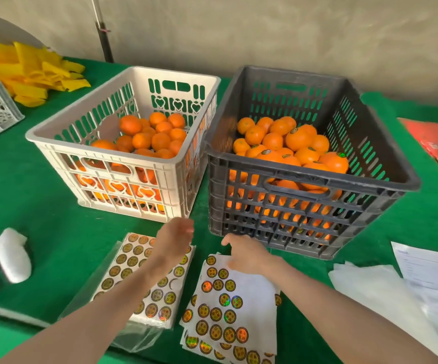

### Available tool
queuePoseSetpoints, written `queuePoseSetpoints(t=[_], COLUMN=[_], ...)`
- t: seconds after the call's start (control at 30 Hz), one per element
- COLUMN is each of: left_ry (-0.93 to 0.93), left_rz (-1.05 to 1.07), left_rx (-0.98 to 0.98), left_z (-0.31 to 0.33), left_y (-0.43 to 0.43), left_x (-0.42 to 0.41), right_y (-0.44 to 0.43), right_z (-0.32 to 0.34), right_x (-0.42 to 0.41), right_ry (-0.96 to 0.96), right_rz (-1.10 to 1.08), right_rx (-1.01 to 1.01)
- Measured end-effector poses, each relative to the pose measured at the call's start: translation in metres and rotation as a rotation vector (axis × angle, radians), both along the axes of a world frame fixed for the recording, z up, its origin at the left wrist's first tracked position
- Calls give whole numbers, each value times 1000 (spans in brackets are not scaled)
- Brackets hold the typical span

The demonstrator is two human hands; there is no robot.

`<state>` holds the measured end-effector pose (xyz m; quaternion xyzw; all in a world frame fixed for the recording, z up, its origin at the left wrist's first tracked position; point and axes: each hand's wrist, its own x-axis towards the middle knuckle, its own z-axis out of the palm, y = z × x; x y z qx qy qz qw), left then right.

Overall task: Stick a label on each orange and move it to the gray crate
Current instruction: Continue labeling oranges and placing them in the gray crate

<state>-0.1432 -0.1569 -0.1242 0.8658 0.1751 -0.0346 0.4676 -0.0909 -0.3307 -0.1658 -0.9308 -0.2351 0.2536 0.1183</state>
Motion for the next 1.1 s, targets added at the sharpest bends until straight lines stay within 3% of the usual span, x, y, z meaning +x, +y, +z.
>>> queuePoseSetpoints(t=[0.17,0.37,0.83,1.03,1.1], left_ry=[132,309,400,314,238], left_rz=[-69,25,-108,-124,-221], left_rx=[-89,-509,-679,-484,-289], left_z=[-10,-7,-5,-14,-15], left_y=[-3,-17,-20,-17,-19], left_x=[-4,9,17,21,20], right_y=[-8,-22,-11,-17,-12], right_z=[13,30,31,42,58], right_x=[6,1,-15,-27,-30], right_ry=[26,4,-182,-419,-527], right_rz=[-44,-66,-104,-42,-7], right_rx=[226,365,474,629,710])
